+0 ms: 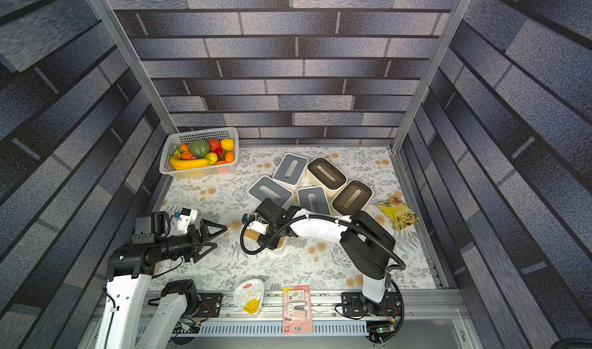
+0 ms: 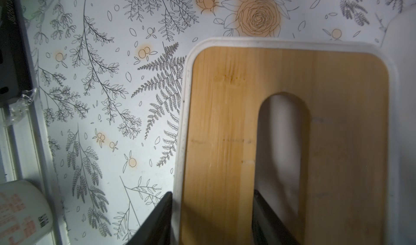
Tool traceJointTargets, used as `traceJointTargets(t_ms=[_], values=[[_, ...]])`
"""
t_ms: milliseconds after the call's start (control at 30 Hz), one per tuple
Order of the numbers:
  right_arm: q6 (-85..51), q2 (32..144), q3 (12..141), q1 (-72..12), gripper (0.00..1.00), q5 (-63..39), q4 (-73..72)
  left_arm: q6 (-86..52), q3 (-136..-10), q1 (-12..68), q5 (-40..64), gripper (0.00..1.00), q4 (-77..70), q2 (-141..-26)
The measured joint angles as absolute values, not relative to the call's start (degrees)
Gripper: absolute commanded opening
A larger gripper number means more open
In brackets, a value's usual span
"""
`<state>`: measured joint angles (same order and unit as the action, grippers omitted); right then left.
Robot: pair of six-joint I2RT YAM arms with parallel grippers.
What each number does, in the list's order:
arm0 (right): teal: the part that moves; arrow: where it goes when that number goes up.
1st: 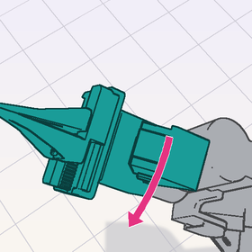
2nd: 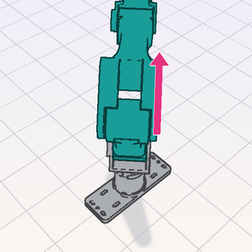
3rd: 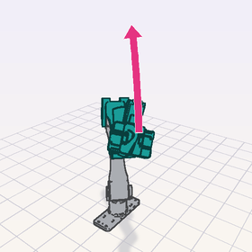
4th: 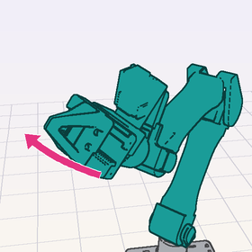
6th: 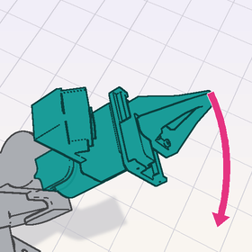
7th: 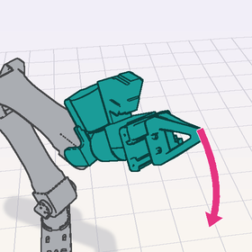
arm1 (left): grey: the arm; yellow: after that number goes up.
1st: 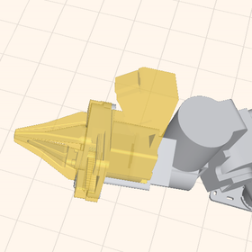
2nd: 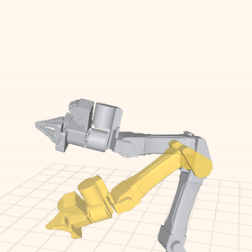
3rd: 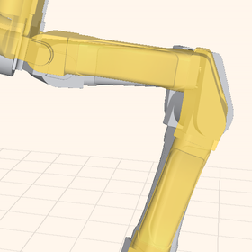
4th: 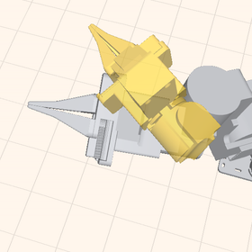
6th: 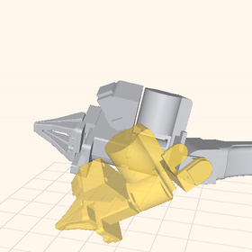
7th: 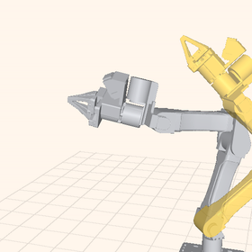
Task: Stack the tissue boxes
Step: Pick up the tissue box from the center of the board.
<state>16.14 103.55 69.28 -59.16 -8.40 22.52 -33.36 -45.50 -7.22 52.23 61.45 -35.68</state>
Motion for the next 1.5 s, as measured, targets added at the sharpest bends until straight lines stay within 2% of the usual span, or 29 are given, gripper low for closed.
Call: traceJointTargets(t_ms=[300,433,633,900,1233,1500], values=[[16.1,103.8,69.3,-59.3,0.58,-8.4,22.5,-33.3,-45.5,-7.2,52.1,1.00,62.4,-35.7],[16.1,104.3,69.3,-59.3,0.56,-8.3,22.5,-33.3,-45.5,-7.2,52.1,1.00,62.4,-35.7],[16.1,104.4,69.3,-59.3,0.47,-8.2,22.5,-33.4,-45.6,-7.2,50.8,1.00,62.4,-35.7],[16.4,103.0,69.3,-59.4,0.44,-8.5,23.9,-33.4,-48.9,-7.4,48.8,1.00,62.6,-35.7],[20.3,87.0,63.6,-59.4,0.43,-10.8,24.7,-34.7,-49.5,-7.6,47.7,1.00,61.6,-33.0],[27.9,69.7,48.4,-59.4,0.44,-11.4,27.2,-38.3,-47.6,-6.1,54.3,1.00,56.8,-33.2]])
